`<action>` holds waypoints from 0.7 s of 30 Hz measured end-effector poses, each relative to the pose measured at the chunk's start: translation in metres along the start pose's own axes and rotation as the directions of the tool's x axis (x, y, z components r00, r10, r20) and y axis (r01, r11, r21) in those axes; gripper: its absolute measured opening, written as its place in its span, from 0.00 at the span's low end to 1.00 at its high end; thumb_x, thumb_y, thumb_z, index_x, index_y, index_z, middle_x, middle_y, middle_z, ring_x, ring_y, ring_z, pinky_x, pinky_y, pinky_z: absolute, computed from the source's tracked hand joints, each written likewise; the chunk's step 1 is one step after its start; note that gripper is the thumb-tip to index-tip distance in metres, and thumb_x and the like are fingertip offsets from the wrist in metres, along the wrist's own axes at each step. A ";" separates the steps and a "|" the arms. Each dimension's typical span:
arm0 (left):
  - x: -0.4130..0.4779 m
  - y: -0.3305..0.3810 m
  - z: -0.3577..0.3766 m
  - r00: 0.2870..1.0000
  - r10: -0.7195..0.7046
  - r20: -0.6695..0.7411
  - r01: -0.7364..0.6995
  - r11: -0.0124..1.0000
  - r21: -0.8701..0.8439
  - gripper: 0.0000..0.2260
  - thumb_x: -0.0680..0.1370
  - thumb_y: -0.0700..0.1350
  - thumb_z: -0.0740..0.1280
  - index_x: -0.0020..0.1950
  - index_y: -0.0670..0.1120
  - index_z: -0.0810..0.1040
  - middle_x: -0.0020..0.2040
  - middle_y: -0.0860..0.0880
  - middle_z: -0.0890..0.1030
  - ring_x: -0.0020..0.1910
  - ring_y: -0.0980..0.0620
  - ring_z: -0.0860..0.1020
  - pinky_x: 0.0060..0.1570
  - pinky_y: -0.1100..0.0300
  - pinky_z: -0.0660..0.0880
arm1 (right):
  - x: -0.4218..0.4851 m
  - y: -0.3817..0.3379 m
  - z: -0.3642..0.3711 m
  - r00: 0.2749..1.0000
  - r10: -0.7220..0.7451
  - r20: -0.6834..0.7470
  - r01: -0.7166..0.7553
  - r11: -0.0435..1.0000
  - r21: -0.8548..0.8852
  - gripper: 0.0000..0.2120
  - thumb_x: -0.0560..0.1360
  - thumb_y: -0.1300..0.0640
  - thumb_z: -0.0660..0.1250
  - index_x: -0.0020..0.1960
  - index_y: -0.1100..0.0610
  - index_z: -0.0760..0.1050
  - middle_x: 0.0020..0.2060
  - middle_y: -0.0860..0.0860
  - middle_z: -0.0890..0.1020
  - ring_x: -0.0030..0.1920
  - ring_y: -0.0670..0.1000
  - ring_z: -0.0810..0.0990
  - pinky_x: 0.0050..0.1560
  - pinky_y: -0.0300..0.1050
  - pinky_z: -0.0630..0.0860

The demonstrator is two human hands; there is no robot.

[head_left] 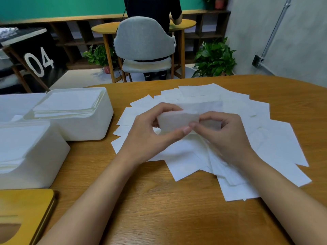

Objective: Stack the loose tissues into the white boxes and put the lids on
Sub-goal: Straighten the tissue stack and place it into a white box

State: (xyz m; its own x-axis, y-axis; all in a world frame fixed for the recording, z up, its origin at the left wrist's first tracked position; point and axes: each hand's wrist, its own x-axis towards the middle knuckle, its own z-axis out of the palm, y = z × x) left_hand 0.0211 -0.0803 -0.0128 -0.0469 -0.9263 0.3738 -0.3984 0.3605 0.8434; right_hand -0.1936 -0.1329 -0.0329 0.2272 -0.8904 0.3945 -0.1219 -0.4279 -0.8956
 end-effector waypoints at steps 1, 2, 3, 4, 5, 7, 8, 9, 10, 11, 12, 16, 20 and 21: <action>0.001 -0.001 0.000 1.000 -0.031 -0.006 0.031 0.999 -0.035 0.18 0.74 0.51 0.78 0.63 0.51 0.81 0.57 0.56 0.85 0.57 0.53 0.83 0.55 0.57 0.82 | 0.000 -0.002 -0.002 0.999 0.047 -0.020 -0.045 0.995 0.093 0.03 0.73 0.61 0.79 0.45 0.58 0.87 0.42 0.50 0.89 0.47 0.50 0.88 0.50 0.43 0.83; 0.003 -0.003 -0.001 0.998 -0.061 -0.023 0.059 0.996 -0.074 0.19 0.75 0.47 0.79 0.64 0.50 0.80 0.56 0.53 0.85 0.57 0.51 0.84 0.56 0.52 0.83 | 0.002 -0.004 -0.003 0.995 0.090 -0.043 -0.082 0.982 0.169 0.03 0.72 0.62 0.79 0.45 0.59 0.86 0.42 0.51 0.89 0.46 0.50 0.88 0.48 0.42 0.83; 0.004 -0.004 -0.002 0.995 -0.088 -0.050 0.082 0.990 -0.111 0.18 0.76 0.43 0.78 0.65 0.49 0.79 0.54 0.51 0.86 0.55 0.50 0.85 0.55 0.48 0.84 | 0.003 -0.005 -0.004 0.991 0.122 -0.062 -0.106 0.970 0.220 0.03 0.72 0.62 0.79 0.44 0.59 0.86 0.42 0.52 0.89 0.45 0.50 0.88 0.47 0.42 0.82; 0.005 -0.004 -0.003 0.990 -0.117 -0.077 0.104 0.983 -0.153 0.17 0.78 0.41 0.77 0.64 0.49 0.79 0.52 0.49 0.87 0.52 0.49 0.86 0.54 0.46 0.84 | 0.004 -0.007 -0.005 0.988 0.138 -0.068 -0.118 0.963 0.240 0.02 0.72 0.62 0.79 0.42 0.58 0.86 0.42 0.52 0.89 0.46 0.50 0.88 0.47 0.43 0.83; 0.006 -0.003 -0.004 0.986 -0.143 -0.090 0.123 0.972 -0.198 0.16 0.78 0.40 0.76 0.64 0.49 0.79 0.51 0.47 0.86 0.51 0.48 0.87 0.53 0.46 0.85 | 0.005 -0.009 -0.006 0.987 0.148 -0.054 -0.131 0.960 0.248 0.03 0.72 0.61 0.78 0.41 0.56 0.86 0.44 0.52 0.89 0.48 0.51 0.88 0.50 0.46 0.83; 0.005 0.001 -0.006 0.984 -0.156 -0.089 0.130 0.960 -0.247 0.17 0.78 0.40 0.76 0.65 0.49 0.78 0.50 0.44 0.86 0.49 0.45 0.87 0.51 0.48 0.85 | 0.004 -0.011 -0.007 0.987 0.160 0.018 -0.160 0.957 0.243 0.00 0.74 0.60 0.77 0.44 0.56 0.87 0.49 0.53 0.89 0.53 0.54 0.88 0.57 0.53 0.82; 0.005 0.002 -0.007 0.986 -0.144 -0.081 0.122 0.964 -0.235 0.18 0.78 0.40 0.77 0.66 0.50 0.79 0.49 0.45 0.86 0.48 0.43 0.87 0.50 0.48 0.84 | 0.003 -0.011 -0.008 0.984 0.167 0.061 -0.177 0.952 0.250 0.03 0.74 0.59 0.77 0.48 0.57 0.87 0.50 0.54 0.89 0.54 0.56 0.87 0.60 0.54 0.81; 0.005 0.003 -0.008 0.990 -0.128 -0.066 0.112 0.972 -0.206 0.19 0.77 0.41 0.77 0.66 0.50 0.79 0.48 0.46 0.86 0.47 0.41 0.86 0.50 0.47 0.83 | 0.002 -0.012 -0.009 0.978 0.181 0.107 -0.203 0.944 0.259 0.07 0.74 0.57 0.76 0.51 0.58 0.87 0.51 0.55 0.89 0.54 0.57 0.88 0.60 0.54 0.81; 0.004 0.003 -0.009 0.993 -0.110 -0.043 0.101 0.980 -0.173 0.20 0.77 0.41 0.78 0.67 0.51 0.79 0.48 0.47 0.87 0.48 0.40 0.85 0.51 0.46 0.83 | 0.002 -0.013 -0.010 0.970 0.194 0.147 -0.227 0.939 0.258 0.10 0.74 0.55 0.76 0.53 0.58 0.87 0.51 0.55 0.89 0.54 0.57 0.88 0.60 0.55 0.81; 0.004 0.004 -0.010 0.995 -0.094 -0.019 0.090 0.986 -0.140 0.21 0.77 0.41 0.78 0.67 0.51 0.79 0.48 0.47 0.87 0.49 0.43 0.86 0.54 0.44 0.83 | 0.002 -0.015 -0.011 0.963 0.205 0.177 -0.244 0.940 0.238 0.11 0.74 0.54 0.76 0.55 0.58 0.87 0.51 0.54 0.89 0.53 0.57 0.88 0.59 0.54 0.82; 0.004 0.003 -0.011 0.997 -0.080 -0.003 0.080 0.991 -0.109 0.21 0.77 0.42 0.78 0.68 0.51 0.79 0.48 0.48 0.88 0.51 0.46 0.86 0.58 0.45 0.82 | 0.002 -0.017 -0.011 0.956 0.205 0.208 -0.248 0.945 0.212 0.12 0.74 0.54 0.76 0.56 0.57 0.87 0.51 0.53 0.89 0.53 0.56 0.88 0.57 0.54 0.83; 0.004 0.003 -0.014 0.999 -0.034 -0.009 0.034 0.999 0.013 0.22 0.75 0.45 0.79 0.68 0.52 0.80 0.49 0.53 0.88 0.54 0.53 0.85 0.60 0.56 0.81 | -0.001 -0.019 -0.008 0.941 0.202 0.271 -0.225 0.973 0.058 0.08 0.77 0.56 0.75 0.56 0.52 0.86 0.48 0.46 0.89 0.49 0.48 0.88 0.45 0.39 0.82; 0.005 -0.003 -0.012 0.999 -0.037 -0.021 0.038 0.997 0.074 0.23 0.74 0.47 0.80 0.67 0.54 0.80 0.49 0.53 0.86 0.53 0.54 0.84 0.58 0.62 0.80 | -0.004 -0.018 -0.001 0.932 0.214 0.294 -0.212 0.977 -0.037 0.09 0.77 0.54 0.75 0.57 0.46 0.84 0.47 0.41 0.88 0.48 0.44 0.86 0.42 0.36 0.79; 0.005 -0.004 -0.012 0.999 -0.040 -0.021 0.042 0.996 0.078 0.23 0.74 0.48 0.80 0.67 0.54 0.80 0.49 0.53 0.86 0.53 0.54 0.84 0.58 0.61 0.80 | -0.004 -0.018 0.000 0.930 0.220 0.296 -0.214 0.975 -0.052 0.10 0.77 0.53 0.75 0.57 0.45 0.83 0.47 0.41 0.87 0.49 0.44 0.86 0.43 0.37 0.80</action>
State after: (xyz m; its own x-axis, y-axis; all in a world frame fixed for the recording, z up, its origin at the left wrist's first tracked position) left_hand 0.0333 -0.0856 -0.0097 -0.0119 -0.9377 0.3473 -0.4698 0.3118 0.8259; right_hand -0.1921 -0.1215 -0.0186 0.4703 -0.8757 0.1092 -0.2174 -0.2348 -0.9474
